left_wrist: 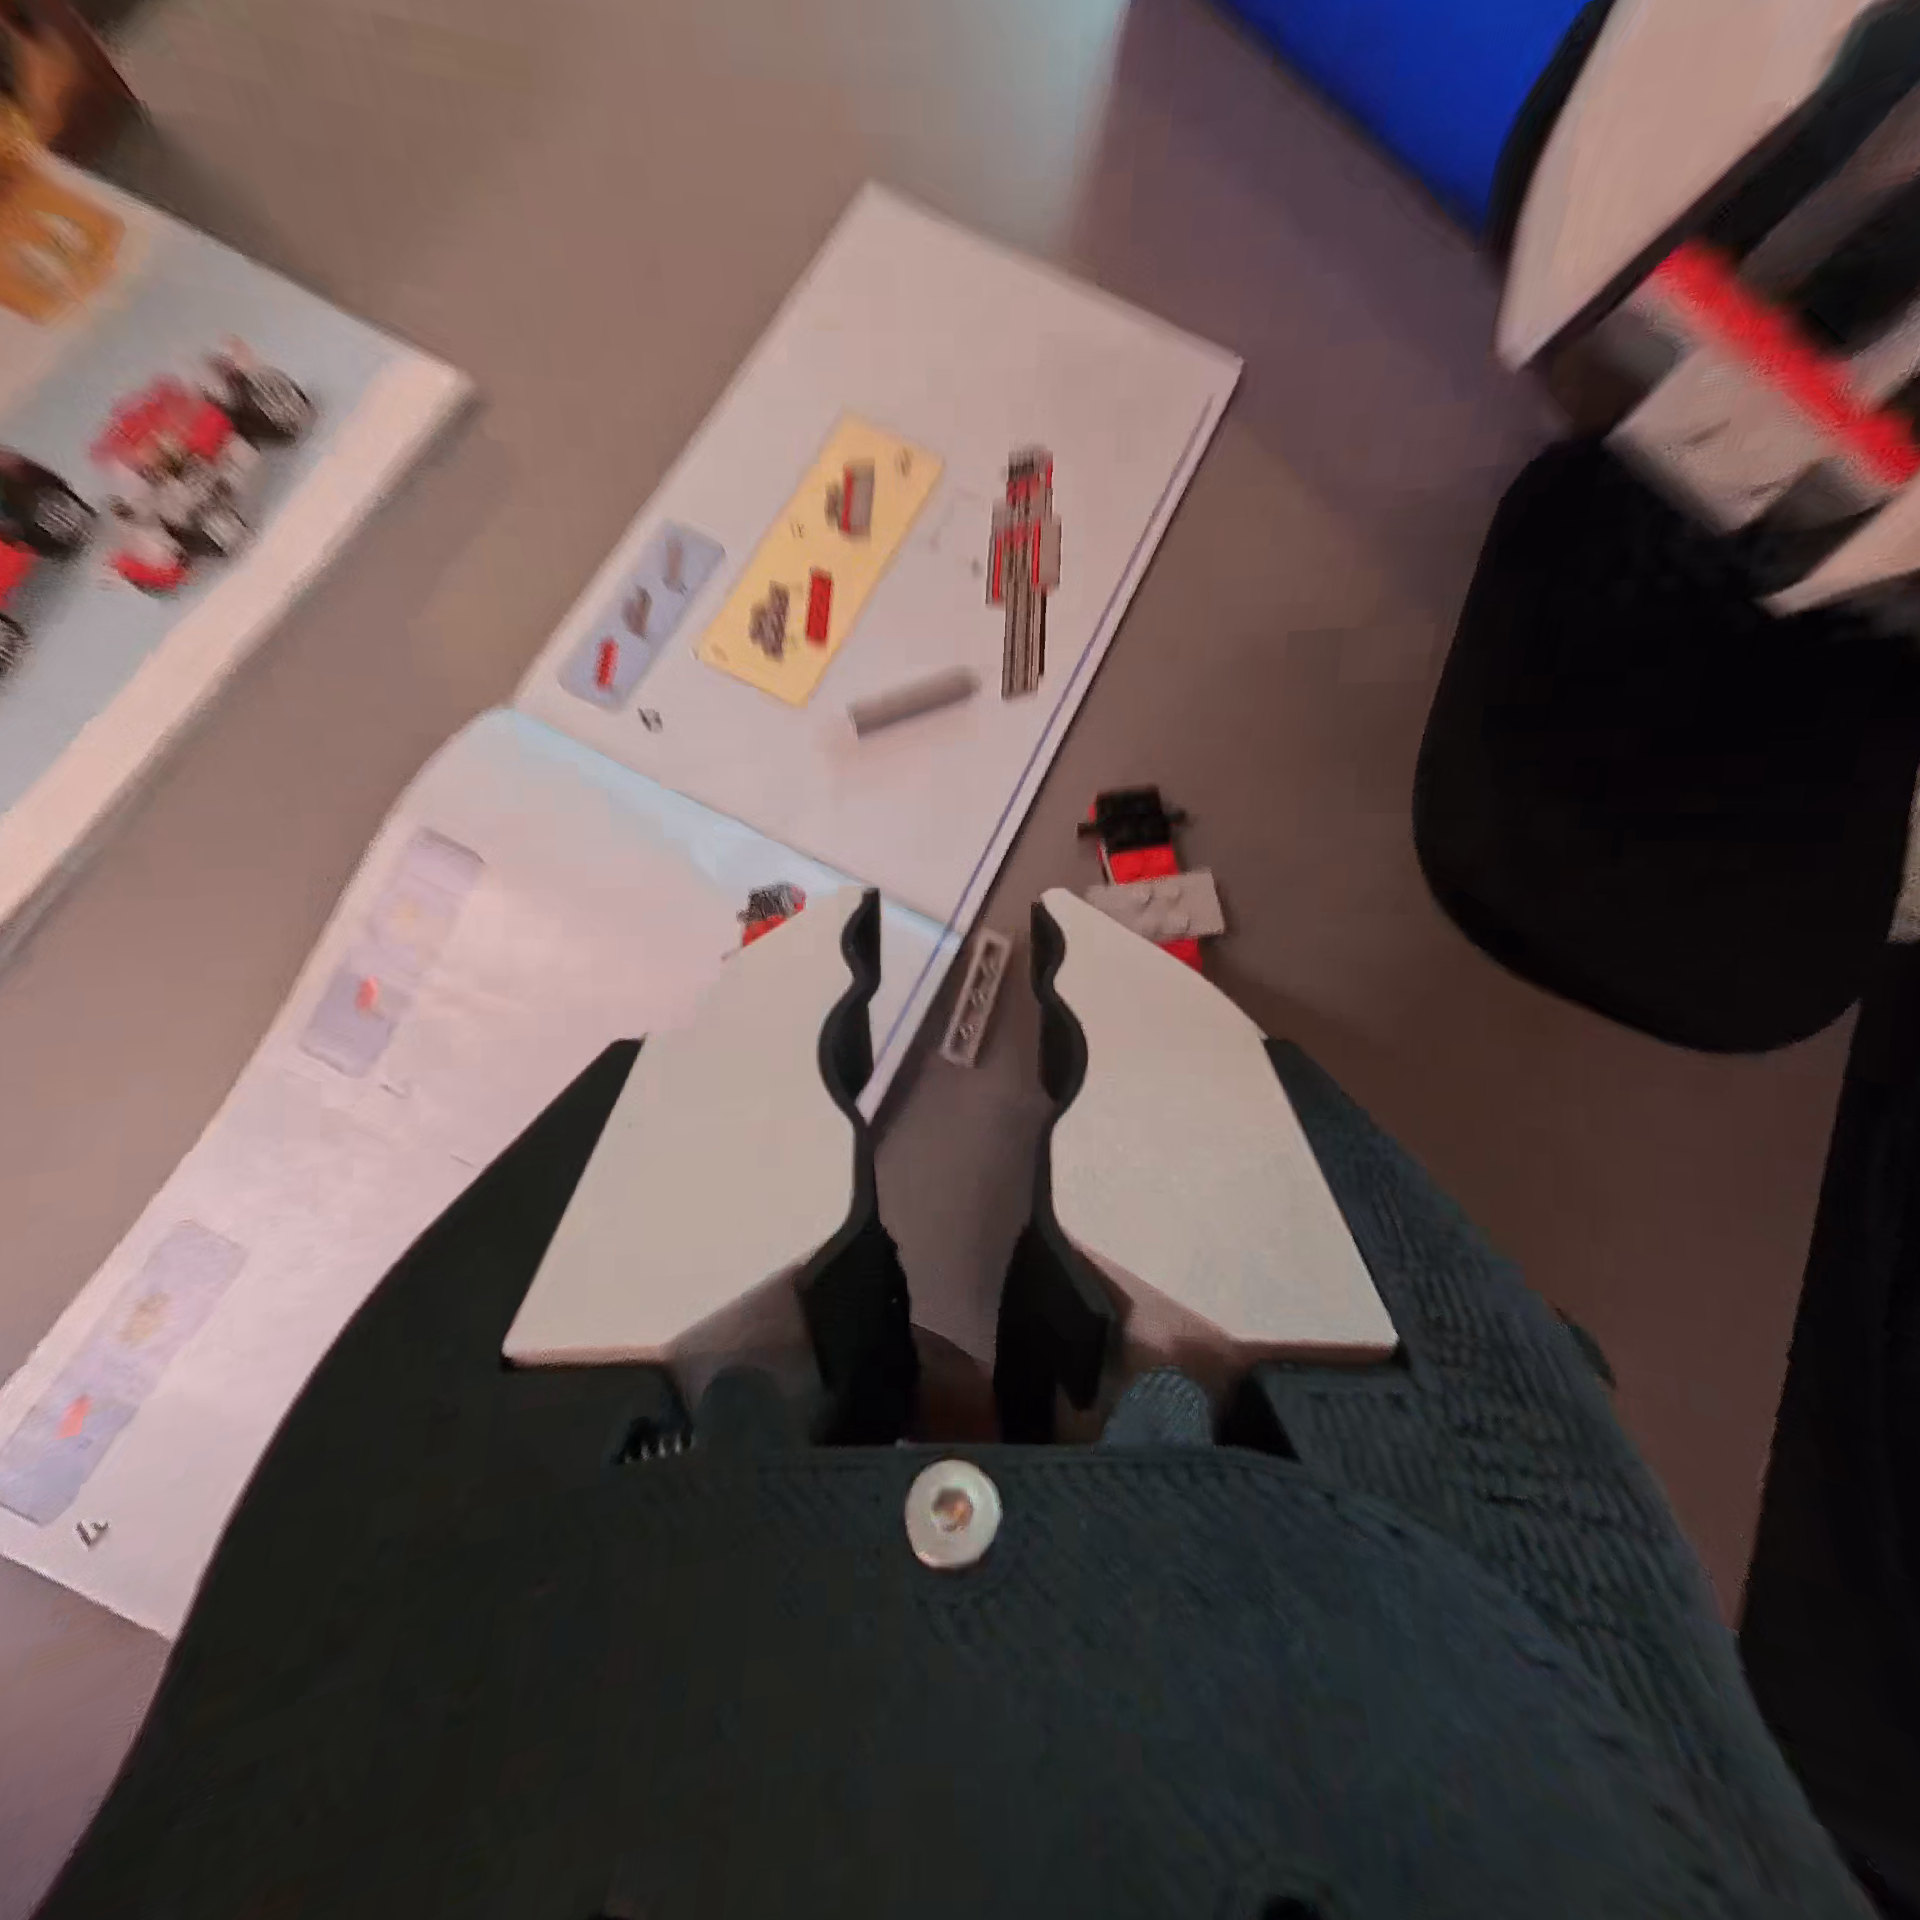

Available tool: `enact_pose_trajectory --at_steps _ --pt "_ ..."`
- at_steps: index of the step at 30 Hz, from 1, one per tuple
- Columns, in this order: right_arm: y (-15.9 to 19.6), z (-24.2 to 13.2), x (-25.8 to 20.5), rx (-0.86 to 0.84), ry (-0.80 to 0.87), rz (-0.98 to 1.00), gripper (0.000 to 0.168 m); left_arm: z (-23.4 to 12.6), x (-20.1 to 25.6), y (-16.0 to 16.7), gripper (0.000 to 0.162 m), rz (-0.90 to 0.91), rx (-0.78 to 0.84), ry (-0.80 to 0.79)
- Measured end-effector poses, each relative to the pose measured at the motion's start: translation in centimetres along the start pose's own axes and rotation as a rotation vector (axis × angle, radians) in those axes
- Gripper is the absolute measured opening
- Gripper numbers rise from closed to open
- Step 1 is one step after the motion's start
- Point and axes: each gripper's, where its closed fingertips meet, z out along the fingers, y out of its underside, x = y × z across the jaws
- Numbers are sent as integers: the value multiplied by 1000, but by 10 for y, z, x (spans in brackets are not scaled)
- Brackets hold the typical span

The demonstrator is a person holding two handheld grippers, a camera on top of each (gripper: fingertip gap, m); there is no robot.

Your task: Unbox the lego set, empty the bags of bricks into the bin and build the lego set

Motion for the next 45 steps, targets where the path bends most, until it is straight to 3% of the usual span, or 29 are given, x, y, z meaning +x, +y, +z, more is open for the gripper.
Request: enact_pose_trajectory --at_steps 7,11,17,22,26,45 --pt "-29 13 -9 125 -131 52 34 -58 34 -49 41 110 683 62" --pt "-38 16 -13 171 -191 102 33 -75 57 -55 41 67 863 170" --pt "-32 20 -18 155 -222 107 33 -70 73 -58 40 56 842 243" --pt "-35 21 -20 175 -251 129 33 -78 78 -61 23 106 869 258" --pt "-36 22 -23 191 -274 140 33 -79 75 -63 26 139 867 201" --pt "-38 28 -36 206 -328 137 33 -80 88 -64 16 110 871 334"
